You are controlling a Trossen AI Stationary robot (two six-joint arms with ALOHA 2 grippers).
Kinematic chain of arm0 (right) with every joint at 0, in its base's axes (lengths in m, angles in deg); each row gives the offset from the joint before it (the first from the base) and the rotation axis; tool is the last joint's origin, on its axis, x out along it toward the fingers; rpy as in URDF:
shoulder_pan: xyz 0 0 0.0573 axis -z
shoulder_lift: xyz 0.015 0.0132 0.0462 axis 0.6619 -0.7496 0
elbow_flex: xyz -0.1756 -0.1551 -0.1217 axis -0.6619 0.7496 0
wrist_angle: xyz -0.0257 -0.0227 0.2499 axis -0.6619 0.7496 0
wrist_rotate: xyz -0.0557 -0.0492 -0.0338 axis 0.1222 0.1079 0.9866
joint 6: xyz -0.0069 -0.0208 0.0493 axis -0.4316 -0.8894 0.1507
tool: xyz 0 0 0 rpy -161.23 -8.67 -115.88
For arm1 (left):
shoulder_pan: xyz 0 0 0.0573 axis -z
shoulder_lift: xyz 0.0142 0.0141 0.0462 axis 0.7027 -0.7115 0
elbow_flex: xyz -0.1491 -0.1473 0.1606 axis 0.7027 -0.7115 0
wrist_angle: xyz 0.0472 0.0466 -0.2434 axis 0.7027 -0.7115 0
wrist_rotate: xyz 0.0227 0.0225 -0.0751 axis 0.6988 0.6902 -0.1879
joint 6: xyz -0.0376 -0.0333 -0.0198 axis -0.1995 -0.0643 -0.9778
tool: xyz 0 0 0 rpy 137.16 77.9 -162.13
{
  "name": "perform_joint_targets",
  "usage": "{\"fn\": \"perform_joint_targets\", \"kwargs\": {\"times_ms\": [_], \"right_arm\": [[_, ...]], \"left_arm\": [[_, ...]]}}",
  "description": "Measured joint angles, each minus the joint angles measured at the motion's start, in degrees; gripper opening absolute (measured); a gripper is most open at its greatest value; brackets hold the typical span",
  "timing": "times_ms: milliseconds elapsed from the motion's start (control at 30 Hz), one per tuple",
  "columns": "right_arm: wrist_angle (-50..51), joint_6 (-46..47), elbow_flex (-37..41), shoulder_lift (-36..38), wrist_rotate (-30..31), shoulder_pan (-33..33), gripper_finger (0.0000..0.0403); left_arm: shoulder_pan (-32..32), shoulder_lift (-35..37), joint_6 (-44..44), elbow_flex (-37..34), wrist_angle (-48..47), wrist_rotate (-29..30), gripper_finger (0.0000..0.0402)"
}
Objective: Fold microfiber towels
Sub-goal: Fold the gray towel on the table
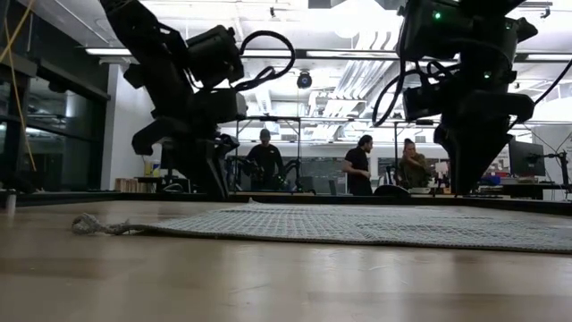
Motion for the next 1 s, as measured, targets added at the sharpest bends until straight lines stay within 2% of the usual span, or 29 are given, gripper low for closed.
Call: {"fn": "perform_joint_targets", "kwargs": {"times_ms": [233, 467, 567, 800, 1000], "right_arm": [[-0.76, 0.00, 0.00, 0.02, -0.04, -0.02, 0.0126], [-0.74, -0.02, 0.00, 0.02, -0.06, -0.02, 0.0126], [-0.71, -0.04, 0.00, 0.02, -0.04, -0.04, 0.0126], [-0.65, -3.32, 0.00, 0.02, 0.52, -0.07, 0.0126], [0.06, -5.27, -0.01, 0.02, 0.59, -0.09, 0.0126]], "left_arm": [[-0.02, -0.02, -2.25, 5.83, -8.51, -0.42, 0.0059], [-0.02, -0.02, -4.88, 7.95, -10.93, -0.13, 0.0137], [-0.02, -1.06, -5.01, 8.03, -11.54, 0.75, 0.0157], [0.00, -6.56, -4.57, 12.67, -18.83, 3.31, 0.0161], [0.00, -8.48, -3.30, 16.12, -18.84, 3.55, 0.0161]]}}
